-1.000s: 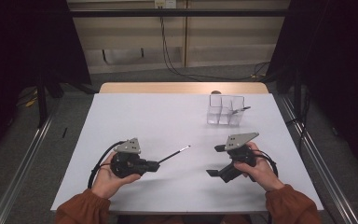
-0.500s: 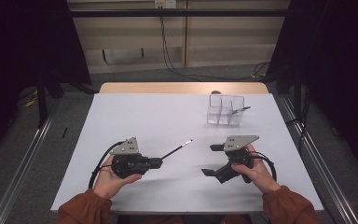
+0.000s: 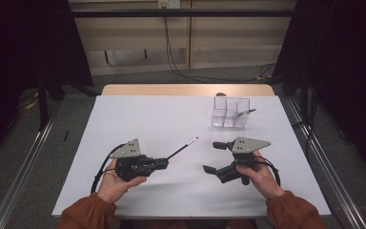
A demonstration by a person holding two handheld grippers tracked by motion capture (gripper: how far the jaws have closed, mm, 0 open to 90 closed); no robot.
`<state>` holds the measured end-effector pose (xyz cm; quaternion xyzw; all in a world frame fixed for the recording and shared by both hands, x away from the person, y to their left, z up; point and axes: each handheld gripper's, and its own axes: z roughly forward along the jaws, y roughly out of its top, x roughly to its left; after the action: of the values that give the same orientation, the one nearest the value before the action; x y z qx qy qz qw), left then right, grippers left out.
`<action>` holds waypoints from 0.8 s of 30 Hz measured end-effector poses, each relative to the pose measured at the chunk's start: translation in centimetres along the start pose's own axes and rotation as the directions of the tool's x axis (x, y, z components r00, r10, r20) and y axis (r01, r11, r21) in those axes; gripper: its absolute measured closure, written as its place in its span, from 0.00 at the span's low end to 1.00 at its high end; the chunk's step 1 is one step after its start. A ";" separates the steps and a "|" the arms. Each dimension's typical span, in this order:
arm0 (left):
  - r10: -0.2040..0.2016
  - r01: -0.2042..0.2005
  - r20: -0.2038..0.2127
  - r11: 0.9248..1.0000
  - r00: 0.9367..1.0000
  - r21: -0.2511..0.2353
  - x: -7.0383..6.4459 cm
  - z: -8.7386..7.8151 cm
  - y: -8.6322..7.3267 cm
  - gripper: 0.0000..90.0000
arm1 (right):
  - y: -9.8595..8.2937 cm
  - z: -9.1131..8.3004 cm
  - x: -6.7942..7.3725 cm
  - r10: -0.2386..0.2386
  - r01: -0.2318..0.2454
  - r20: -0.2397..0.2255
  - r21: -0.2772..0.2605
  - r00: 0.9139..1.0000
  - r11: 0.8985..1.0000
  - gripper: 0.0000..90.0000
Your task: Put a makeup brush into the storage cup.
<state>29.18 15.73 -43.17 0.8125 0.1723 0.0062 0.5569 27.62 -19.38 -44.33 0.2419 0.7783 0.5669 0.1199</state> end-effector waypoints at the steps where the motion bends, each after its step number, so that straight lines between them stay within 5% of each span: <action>1: 0.002 -0.002 -0.002 1.000 1.000 -0.006 0.0 0.0 0.0 0.95 | 0.0 0.1 0.0 0.010 -0.010 -0.004 -0.006 1.000 1.000 0.08; 11: 0.000 0.000 -0.003 0.999 1.000 -0.042 -0.3 0.3 0.4 0.95 | 0.8 0.4 0.6 0.019 -0.023 -0.053 -0.071 0.998 0.997 0.05; 24: 0.049 -0.048 0.000 0.997 0.999 -0.058 -0.8 2.3 1.7 0.95 | 2.5 0.9 1.2 0.044 -0.054 -0.078 -0.130 0.996 0.990 0.05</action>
<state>29.32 12.88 -42.33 0.7999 0.1520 0.0243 0.5801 27.57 -17.40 -42.14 0.2309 0.7369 0.6285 0.0925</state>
